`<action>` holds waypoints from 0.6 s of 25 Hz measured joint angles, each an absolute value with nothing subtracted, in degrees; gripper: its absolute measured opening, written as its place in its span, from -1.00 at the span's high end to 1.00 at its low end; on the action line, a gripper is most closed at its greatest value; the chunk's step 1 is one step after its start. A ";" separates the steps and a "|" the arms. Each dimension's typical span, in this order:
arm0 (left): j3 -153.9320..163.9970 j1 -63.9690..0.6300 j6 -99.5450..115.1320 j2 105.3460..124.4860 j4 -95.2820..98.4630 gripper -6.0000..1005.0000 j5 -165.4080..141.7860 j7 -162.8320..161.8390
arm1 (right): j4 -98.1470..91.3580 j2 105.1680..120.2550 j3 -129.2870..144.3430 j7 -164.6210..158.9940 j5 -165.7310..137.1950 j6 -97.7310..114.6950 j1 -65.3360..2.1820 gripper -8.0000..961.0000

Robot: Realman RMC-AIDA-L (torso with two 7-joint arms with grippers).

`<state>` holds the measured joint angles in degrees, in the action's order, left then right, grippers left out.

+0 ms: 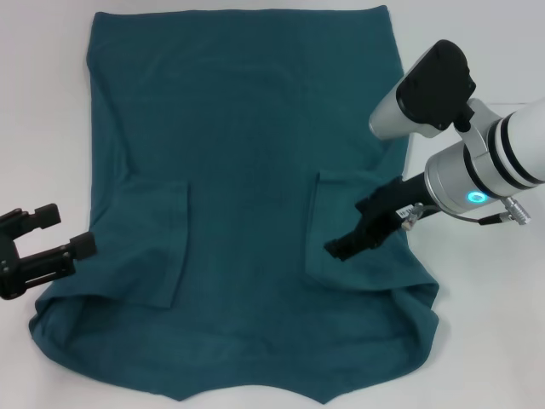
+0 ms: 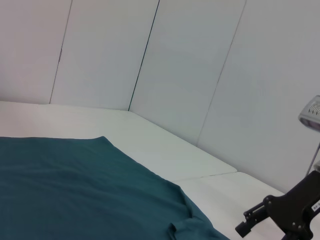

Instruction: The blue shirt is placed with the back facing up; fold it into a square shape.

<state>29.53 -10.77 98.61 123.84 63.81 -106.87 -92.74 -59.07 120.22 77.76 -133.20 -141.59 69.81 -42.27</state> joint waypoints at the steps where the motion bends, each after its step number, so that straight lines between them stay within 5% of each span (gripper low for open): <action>1: 29.53 -10.74 98.60 123.84 63.81 -0.74 -106.87 -92.60 | -59.03 120.13 77.60 -132.63 -140.53 69.72 -42.28 -0.97; 15: 27.05 -9.54 97.75 123.22 66.17 -0.74 -110.24 -99.78 | -63.92 119.70 72.09 -131.71 -138.95 73.92 -40.94 -0.97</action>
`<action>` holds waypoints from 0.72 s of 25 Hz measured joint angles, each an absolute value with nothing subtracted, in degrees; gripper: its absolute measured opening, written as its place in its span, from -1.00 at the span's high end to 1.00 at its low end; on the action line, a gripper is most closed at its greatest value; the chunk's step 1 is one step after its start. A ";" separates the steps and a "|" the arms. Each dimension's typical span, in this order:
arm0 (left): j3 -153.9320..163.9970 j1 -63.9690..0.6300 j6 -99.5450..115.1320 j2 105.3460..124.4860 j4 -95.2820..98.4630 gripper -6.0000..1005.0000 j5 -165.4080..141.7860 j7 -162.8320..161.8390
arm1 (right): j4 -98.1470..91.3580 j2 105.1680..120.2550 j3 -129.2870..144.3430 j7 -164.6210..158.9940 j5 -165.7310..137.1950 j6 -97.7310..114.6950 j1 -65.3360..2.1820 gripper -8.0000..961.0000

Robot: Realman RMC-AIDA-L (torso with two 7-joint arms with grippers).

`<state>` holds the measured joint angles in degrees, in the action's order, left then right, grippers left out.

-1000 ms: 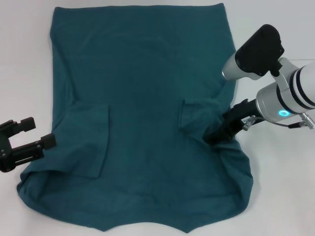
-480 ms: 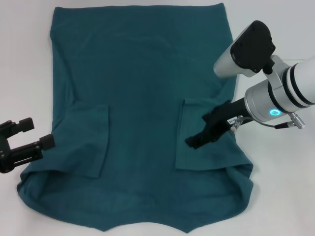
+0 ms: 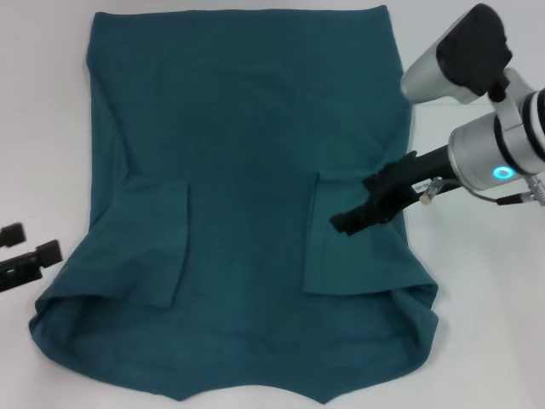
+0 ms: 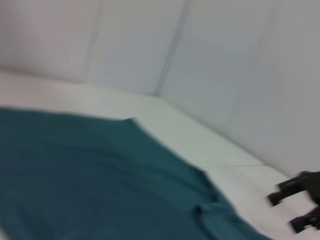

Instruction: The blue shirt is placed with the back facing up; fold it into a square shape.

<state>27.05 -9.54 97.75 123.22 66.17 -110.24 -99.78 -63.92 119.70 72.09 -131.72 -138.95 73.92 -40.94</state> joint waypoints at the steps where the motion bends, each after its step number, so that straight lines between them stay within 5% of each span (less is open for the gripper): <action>1: 26.76 -9.53 97.20 123.28 66.86 -0.74 -111.56 -101.77 | -64.44 119.71 71.93 -131.72 -138.95 74.20 -40.80 -0.97; 18: 27.28 -15.58 85.62 123.99 68.34 -0.74 -136.42 -117.74 | -65.54 119.79 71.92 -131.70 -139.06 74.45 -40.16 -0.97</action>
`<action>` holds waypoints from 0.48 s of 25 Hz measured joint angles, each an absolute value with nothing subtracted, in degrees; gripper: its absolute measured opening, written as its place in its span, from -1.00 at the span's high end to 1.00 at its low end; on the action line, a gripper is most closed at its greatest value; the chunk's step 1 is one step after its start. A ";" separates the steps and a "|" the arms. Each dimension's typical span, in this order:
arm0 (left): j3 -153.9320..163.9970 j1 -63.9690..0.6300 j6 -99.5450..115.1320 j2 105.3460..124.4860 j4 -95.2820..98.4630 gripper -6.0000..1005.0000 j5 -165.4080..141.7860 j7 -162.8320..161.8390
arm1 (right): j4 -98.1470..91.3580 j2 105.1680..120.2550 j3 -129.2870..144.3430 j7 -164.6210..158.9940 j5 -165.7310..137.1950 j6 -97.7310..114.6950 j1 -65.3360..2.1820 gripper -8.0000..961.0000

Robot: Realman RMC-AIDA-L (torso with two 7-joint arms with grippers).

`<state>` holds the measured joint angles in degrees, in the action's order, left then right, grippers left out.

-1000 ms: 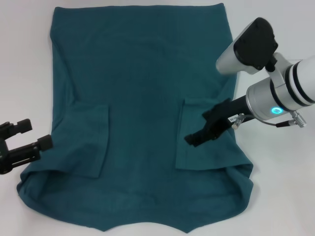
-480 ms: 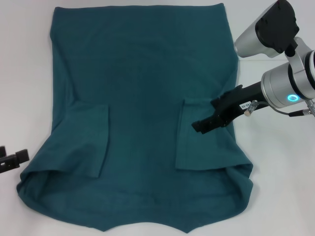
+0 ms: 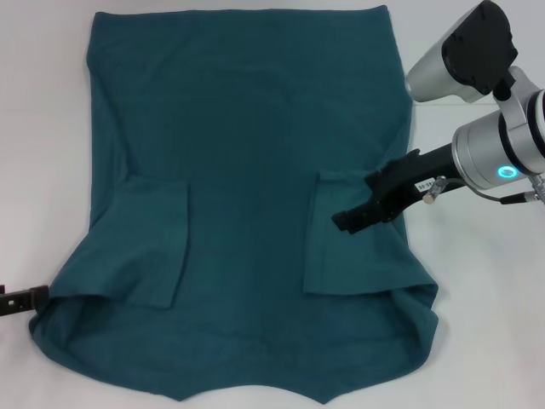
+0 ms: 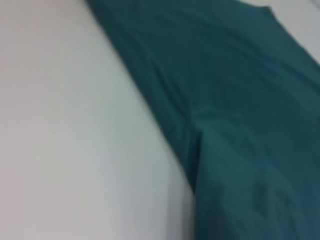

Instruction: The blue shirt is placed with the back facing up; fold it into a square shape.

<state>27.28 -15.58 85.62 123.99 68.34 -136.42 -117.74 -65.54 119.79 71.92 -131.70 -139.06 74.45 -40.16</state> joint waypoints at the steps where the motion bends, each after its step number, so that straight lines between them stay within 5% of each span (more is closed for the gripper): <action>1: 27.38 -15.73 85.81 123.97 68.51 -0.74 -136.82 -118.14 | -65.55 119.79 71.89 -131.70 -139.06 74.44 -40.12 -0.97; 12: 34.37 -16.79 85.53 123.95 69.59 -0.74 -141.04 -124.74 | -65.66 119.70 71.80 -131.61 -139.04 74.44 -39.95 -0.97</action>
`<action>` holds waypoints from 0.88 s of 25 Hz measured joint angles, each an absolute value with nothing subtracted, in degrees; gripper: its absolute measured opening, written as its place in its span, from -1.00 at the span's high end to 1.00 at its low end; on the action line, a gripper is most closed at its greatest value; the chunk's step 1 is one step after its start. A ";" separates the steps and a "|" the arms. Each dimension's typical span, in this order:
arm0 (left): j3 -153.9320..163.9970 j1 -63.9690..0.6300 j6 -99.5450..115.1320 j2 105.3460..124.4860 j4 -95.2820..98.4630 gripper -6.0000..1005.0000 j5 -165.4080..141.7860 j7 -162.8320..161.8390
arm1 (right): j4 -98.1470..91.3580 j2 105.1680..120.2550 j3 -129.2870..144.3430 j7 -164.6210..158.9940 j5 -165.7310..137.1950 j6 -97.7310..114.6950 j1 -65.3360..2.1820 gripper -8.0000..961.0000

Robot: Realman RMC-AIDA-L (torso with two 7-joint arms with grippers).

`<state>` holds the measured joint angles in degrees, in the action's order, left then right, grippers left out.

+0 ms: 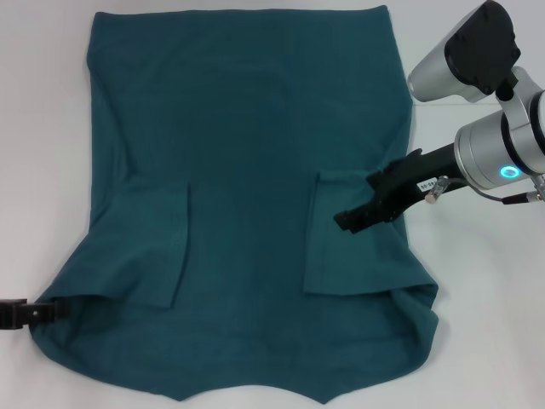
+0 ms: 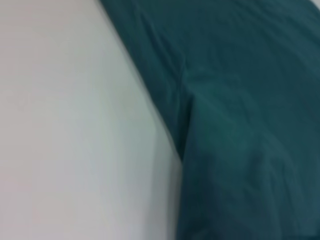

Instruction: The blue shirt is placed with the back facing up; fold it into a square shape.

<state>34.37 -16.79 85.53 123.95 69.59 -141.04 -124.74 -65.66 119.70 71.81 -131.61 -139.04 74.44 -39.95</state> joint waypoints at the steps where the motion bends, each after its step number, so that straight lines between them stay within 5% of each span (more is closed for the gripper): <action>1: 34.76 -16.92 85.31 123.98 69.65 -0.74 -141.54 -125.20 | -65.66 119.70 71.80 -131.61 -139.04 74.44 -39.95 -0.97; 22: 44.18 -17.08 80.65 124.02 69.44 -0.71 -144.06 -127.45 | -67.02 119.86 71.76 -130.89 -138.71 74.58 -39.04 -0.97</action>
